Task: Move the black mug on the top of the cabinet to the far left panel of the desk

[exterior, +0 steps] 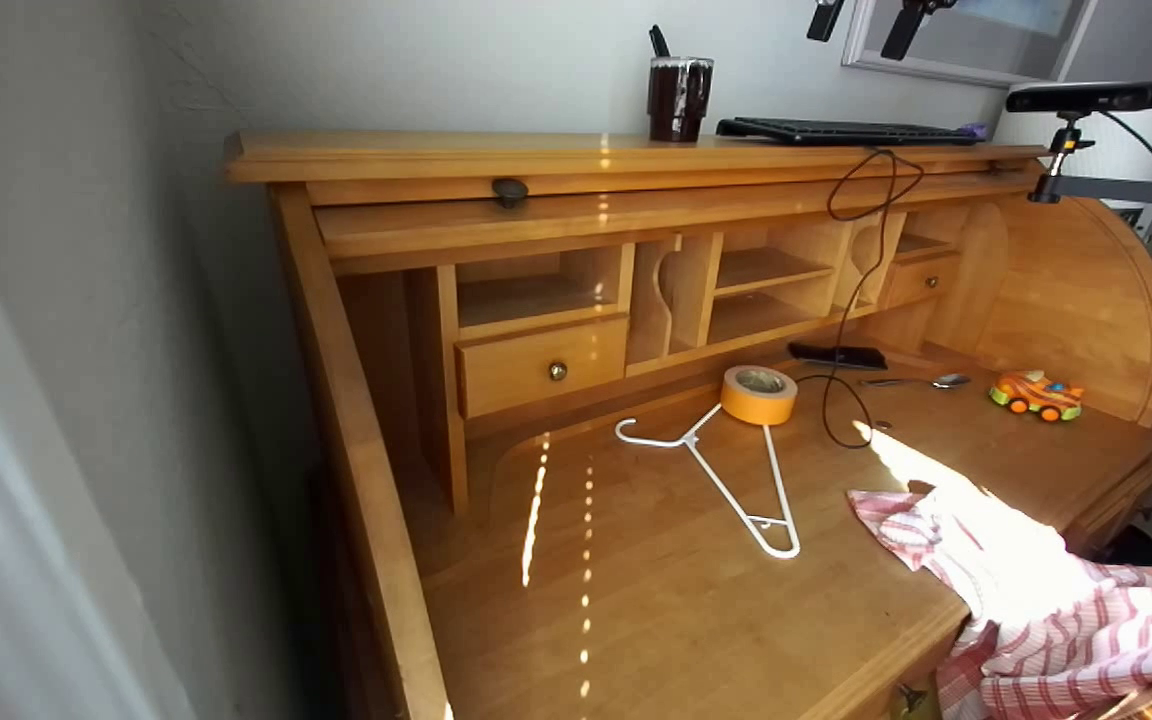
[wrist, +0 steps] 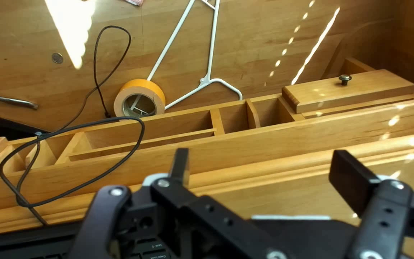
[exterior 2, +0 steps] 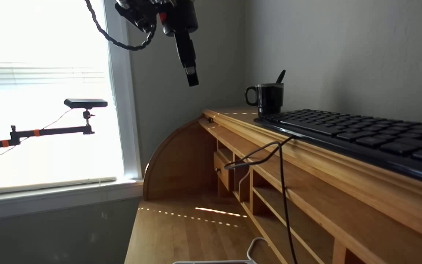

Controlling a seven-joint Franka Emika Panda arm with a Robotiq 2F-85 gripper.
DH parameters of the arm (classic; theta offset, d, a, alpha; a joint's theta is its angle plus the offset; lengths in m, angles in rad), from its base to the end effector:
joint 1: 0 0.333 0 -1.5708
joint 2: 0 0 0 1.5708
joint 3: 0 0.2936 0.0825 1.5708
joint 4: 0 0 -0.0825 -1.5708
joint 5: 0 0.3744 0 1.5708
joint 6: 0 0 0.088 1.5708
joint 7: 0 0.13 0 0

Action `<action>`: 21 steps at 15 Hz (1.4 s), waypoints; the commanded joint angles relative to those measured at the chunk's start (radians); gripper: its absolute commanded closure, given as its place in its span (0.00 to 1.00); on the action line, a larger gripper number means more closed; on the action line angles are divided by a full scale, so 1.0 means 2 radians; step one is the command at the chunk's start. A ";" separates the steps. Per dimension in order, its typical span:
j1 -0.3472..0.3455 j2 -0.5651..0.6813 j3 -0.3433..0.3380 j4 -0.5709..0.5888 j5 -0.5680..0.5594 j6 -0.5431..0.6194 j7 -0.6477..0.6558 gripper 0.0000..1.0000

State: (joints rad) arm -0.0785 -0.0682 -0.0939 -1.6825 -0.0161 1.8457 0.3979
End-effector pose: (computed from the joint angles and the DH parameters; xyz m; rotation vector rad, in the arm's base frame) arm 0.5467 -0.0984 0.5912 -2.9799 0.8702 -0.3597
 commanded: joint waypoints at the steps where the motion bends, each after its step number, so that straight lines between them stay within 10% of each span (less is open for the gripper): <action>1: -0.004 0.026 0.004 0.018 0.000 0.029 0.043 0.00; 13: 0.017 0.135 0.001 0.116 -0.071 0.137 0.100 0.00; 21: 0.028 0.166 -0.012 0.140 -0.107 0.165 0.115 0.56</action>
State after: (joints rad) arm -0.0423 0.2345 -0.0963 -1.4362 -0.1999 2.1644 0.5903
